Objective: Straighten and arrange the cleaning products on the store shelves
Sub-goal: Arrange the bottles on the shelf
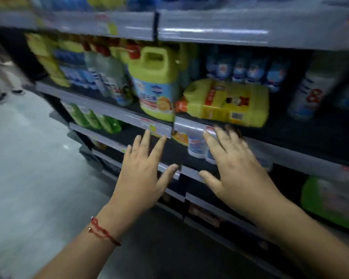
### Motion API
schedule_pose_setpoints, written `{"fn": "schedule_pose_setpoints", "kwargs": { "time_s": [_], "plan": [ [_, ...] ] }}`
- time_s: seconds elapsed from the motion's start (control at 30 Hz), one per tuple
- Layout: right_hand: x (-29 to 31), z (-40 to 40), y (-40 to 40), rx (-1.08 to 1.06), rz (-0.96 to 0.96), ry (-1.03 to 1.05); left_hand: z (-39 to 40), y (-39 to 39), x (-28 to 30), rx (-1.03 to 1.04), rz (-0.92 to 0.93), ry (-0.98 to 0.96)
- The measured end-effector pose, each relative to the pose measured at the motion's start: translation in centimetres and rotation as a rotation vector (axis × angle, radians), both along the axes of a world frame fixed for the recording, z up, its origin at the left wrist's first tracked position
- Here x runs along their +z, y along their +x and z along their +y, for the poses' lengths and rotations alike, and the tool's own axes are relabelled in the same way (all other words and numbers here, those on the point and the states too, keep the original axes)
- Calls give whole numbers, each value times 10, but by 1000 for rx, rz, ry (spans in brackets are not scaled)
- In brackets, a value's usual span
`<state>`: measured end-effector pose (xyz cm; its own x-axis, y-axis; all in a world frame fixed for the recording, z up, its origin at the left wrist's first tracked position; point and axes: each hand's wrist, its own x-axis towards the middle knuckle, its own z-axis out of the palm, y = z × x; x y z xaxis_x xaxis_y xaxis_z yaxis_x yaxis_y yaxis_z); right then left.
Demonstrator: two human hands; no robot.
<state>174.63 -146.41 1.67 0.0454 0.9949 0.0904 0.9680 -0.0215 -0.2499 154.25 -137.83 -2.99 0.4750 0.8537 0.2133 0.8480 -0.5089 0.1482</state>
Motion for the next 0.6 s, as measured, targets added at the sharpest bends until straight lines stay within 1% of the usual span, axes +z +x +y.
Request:
{"fn": "schedule_pose_setpoints", "kwargs": {
  "time_s": [0.1,0.23,0.43,0.6],
  "plan": [
    [-3,45,-59,32,17,40,35,-61,2,77,3,26],
    [-9,95,-118,77,94,48,74,-112,9,85,9,-19],
    [-15,160,-157,31,162,41,135,-144,11,69,16,4],
    [-27,214,-169,14,193,-1,179,-148,9,64,23,-12]
  ]
}}
